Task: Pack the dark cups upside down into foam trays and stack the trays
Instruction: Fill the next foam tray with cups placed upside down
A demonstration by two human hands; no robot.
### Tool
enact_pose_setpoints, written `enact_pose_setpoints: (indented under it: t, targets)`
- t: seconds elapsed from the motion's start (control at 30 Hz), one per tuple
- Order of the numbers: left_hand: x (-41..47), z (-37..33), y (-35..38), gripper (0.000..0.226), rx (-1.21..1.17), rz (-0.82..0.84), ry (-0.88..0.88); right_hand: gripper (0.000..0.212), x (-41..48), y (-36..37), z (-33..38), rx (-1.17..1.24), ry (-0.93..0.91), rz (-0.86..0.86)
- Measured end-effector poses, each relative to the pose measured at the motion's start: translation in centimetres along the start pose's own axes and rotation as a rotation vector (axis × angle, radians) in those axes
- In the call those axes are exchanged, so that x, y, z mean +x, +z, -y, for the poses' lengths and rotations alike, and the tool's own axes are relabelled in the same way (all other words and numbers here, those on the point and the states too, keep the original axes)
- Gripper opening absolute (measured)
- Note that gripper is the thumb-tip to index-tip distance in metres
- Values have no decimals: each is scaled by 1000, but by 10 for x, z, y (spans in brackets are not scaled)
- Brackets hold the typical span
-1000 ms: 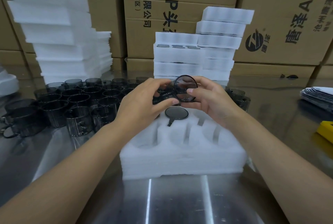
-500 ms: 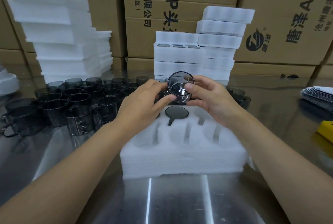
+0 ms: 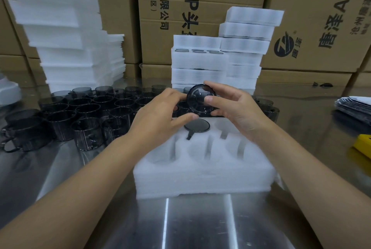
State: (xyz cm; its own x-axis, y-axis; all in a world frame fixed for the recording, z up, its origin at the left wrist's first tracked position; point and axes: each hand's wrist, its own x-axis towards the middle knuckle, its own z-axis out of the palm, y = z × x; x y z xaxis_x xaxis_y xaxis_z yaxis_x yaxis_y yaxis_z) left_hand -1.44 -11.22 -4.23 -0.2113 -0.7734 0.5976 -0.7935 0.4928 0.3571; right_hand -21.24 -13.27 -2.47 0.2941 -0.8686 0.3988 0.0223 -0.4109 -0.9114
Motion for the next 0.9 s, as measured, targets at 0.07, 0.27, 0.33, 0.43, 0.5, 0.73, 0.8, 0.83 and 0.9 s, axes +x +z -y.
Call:
enact_pose_setpoints:
  t: [0.07,0.27,0.33,0.43,0.5,0.73,0.8,0.83,0.9]
  targets:
    - [-1,-1,0,61,-12,-2,10,32,0,0,1,-27,-4,4]
    - [-2,-2,-2,83,-20,-2,37,20,1,-3,6,-11,2,-65]
    - [-2,-3,-3,86,-25,13,43,14,1,-7,9,-21,38,-118]
    - [-3,-4,-3,84,-19,36,35,8,1,-16,14,-100,140,-195]
    - [-3,-4,-3,81,-15,51,24,13,2,-26,19,-175,214,-222]
    - [-4,-3,-2,42,-23,117,22,28,-3,-47,25,-439,319,-297]
    - [-4,-4,-2,34,-38,124,40,28,-4,-47,25,-520,332,-293]
    - [-4,-4,-2,32,-43,124,55,24,-5,-47,25,-554,331,-285]
    - [-5,-4,-2,25,-45,126,85,19,-6,-45,27,-597,319,-276]
